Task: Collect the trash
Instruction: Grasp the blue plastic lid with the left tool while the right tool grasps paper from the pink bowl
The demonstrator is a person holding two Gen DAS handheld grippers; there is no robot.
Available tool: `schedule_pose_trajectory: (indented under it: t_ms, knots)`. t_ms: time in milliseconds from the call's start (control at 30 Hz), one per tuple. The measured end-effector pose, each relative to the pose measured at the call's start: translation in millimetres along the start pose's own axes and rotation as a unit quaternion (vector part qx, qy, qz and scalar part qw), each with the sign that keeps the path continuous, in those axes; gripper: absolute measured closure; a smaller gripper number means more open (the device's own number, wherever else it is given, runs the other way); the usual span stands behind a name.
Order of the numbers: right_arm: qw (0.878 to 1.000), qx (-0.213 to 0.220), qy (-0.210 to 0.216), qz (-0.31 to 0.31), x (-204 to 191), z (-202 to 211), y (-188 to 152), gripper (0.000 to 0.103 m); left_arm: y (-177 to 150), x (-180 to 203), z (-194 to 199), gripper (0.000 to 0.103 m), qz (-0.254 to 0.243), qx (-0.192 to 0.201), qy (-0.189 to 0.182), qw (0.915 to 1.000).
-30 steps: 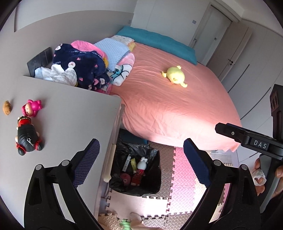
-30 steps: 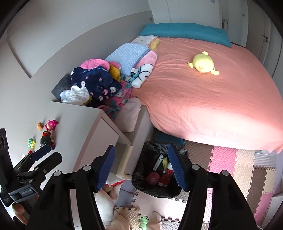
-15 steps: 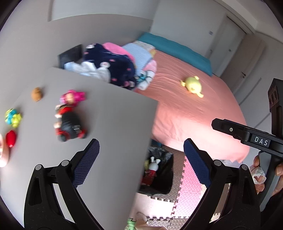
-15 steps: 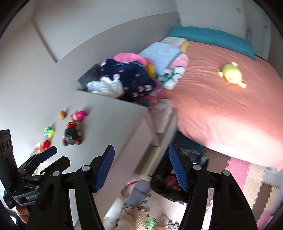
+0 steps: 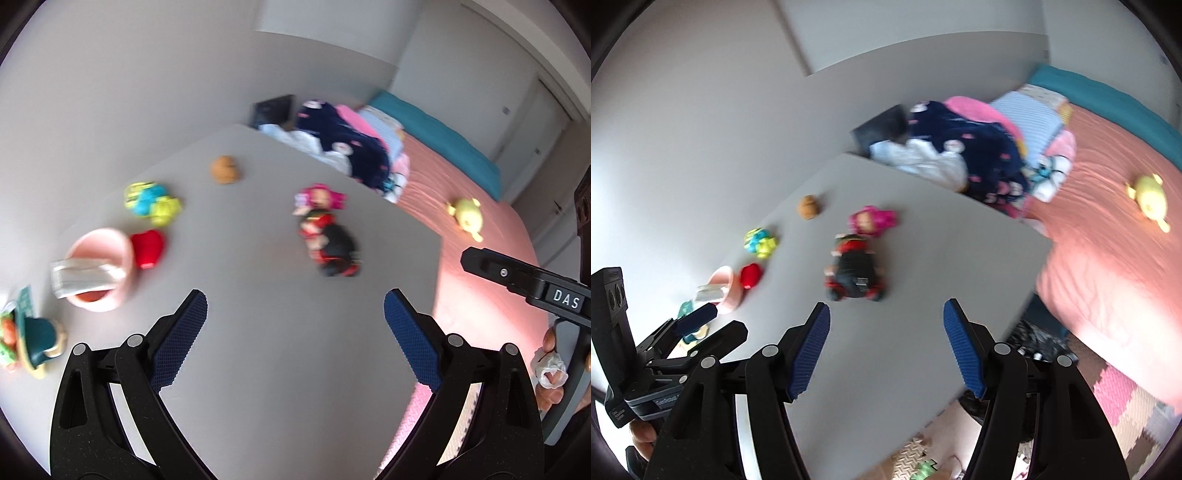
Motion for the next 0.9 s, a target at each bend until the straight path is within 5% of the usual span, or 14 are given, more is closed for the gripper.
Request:
schedule_pose_trajectory:
  t_ms: [500, 900]
  knots:
    - [0.988, -0.039, 0.07, 0.134, -155.9, -60.2, 23.8, 0.038, -18.7, -167.8, 52.7, 0.008, 0.108, 0.044, 0.12, 0.9858]
    - [0.961, -0.067, 0.093, 0.253, -264.1, -103.8, 30.0, 0.038, -28.6, -237.7, 21.6, 0.008, 0.135, 0.016, 0.168, 0.9763]
Point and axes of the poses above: each gripper's, at about its wrist camera, not at the fingertips, and z roughly against the way its jaws point, x to its right, y to its top, the point moved 8 cm from there along -z, roughly the way its jaws point, and after that the axes turned 12 degrees about z, right-handed, at the moved point
